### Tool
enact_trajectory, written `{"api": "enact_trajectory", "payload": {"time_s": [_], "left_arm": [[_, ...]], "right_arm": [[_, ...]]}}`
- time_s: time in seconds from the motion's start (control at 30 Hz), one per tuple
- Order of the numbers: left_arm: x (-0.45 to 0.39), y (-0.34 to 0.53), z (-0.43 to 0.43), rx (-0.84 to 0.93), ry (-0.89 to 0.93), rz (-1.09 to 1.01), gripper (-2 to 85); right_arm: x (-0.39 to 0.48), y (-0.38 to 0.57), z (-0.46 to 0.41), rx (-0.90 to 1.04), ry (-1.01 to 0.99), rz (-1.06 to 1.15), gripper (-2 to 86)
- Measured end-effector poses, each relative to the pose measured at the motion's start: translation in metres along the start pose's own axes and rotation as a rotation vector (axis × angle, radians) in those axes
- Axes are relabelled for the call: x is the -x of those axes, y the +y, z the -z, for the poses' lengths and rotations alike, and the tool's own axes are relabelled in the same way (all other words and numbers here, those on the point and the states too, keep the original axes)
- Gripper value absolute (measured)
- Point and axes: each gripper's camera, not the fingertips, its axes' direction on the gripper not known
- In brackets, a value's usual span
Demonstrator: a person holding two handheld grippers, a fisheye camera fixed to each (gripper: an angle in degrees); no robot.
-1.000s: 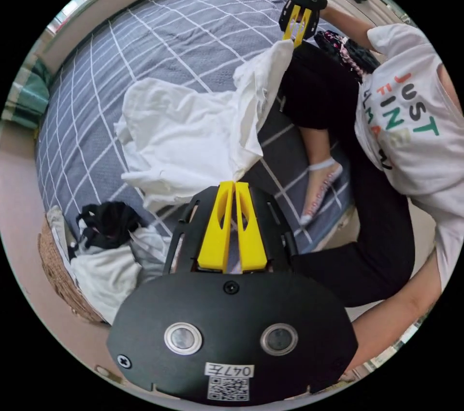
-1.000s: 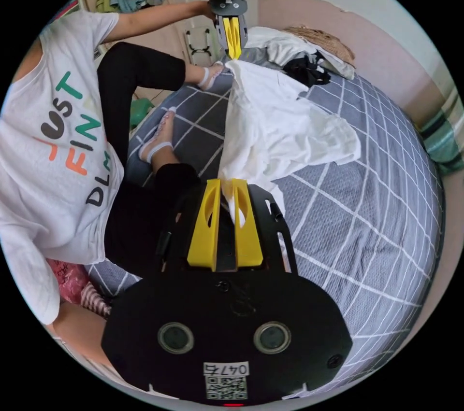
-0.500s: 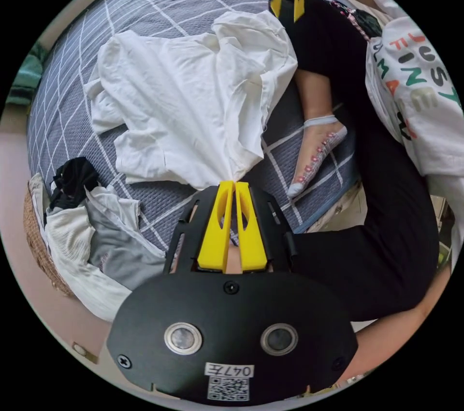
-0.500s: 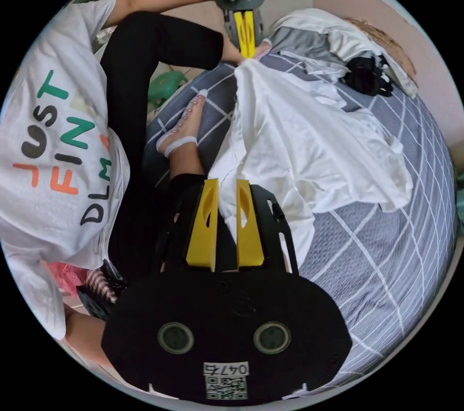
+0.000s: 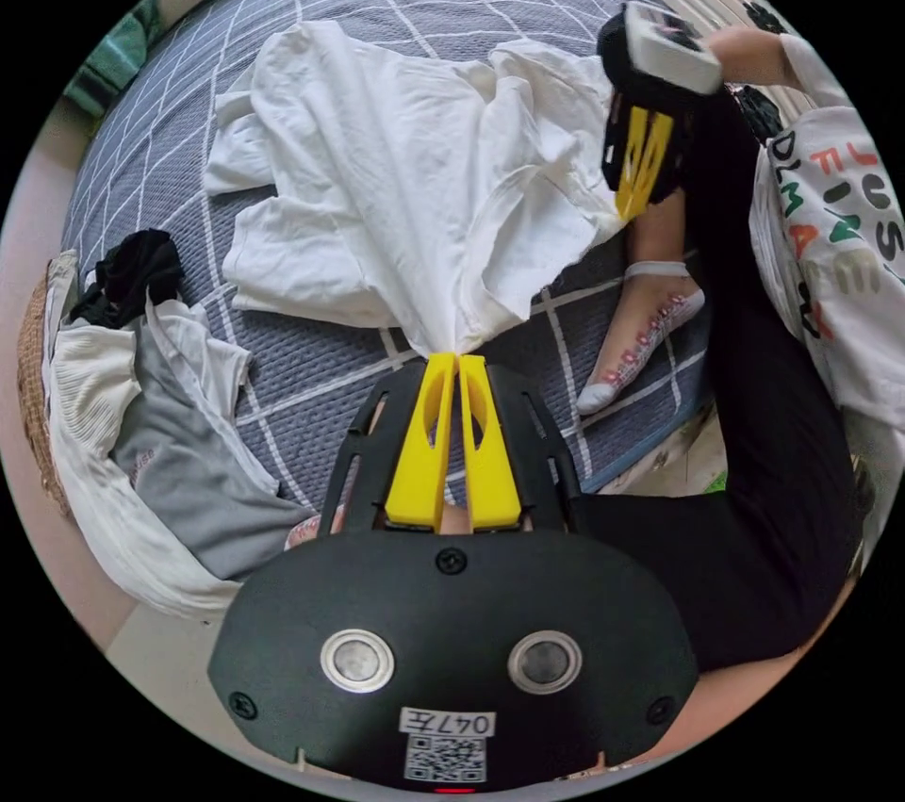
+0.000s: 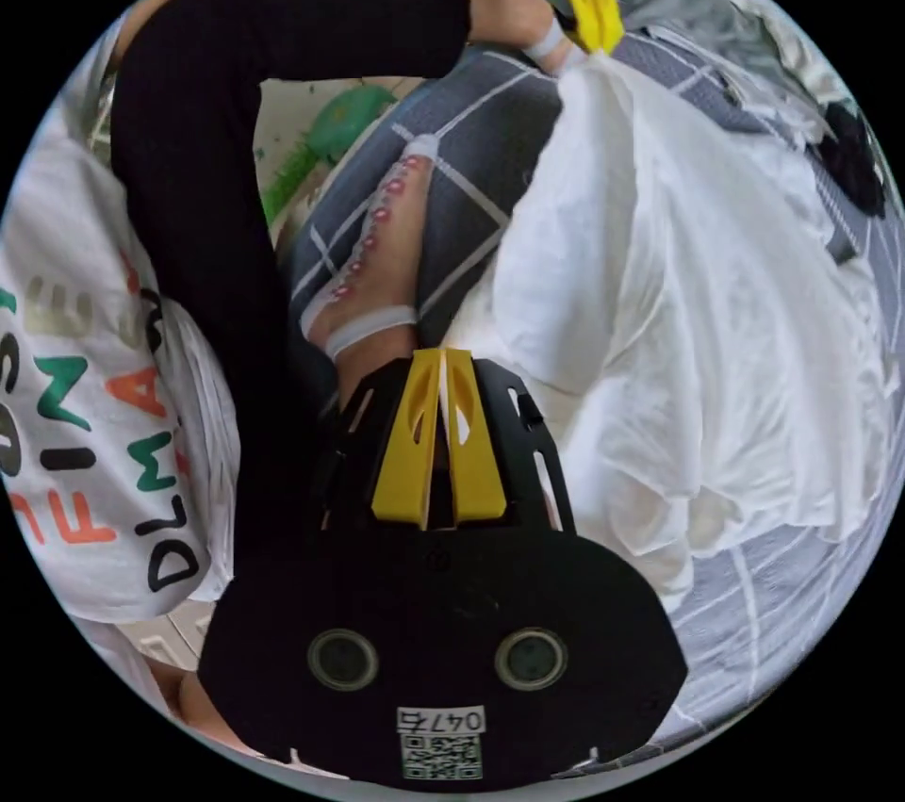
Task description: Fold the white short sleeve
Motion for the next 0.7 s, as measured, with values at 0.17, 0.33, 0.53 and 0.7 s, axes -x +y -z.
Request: {"api": "enact_trajectory", "payload": {"time_s": [0.17, 0.33, 0.53, 0.7], "left_arm": [[-0.005, 0.004, -0.016, 0.025, -0.035, -0.024, -0.6], [-0.007, 0.015, -0.026, 0.006, -0.015, -0.019, -0.6], [-0.004, 0.030, -0.035, -0.008, -0.005, 0.005, -0.6], [-0.001, 0.044, -0.047, -0.009, 0.000, 0.025, -0.6]], "right_arm": [[0.007, 0.006, 0.028, 0.140, 0.254, -0.078, 1.9], [0.007, -0.012, 0.004, 0.180, 0.206, -0.086, 3.6], [0.010, -0.037, -0.041, 0.304, 0.277, -0.108, 3.7], [0.029, -0.026, -0.036, 0.289, 0.329, -0.093, 0.2]]}}
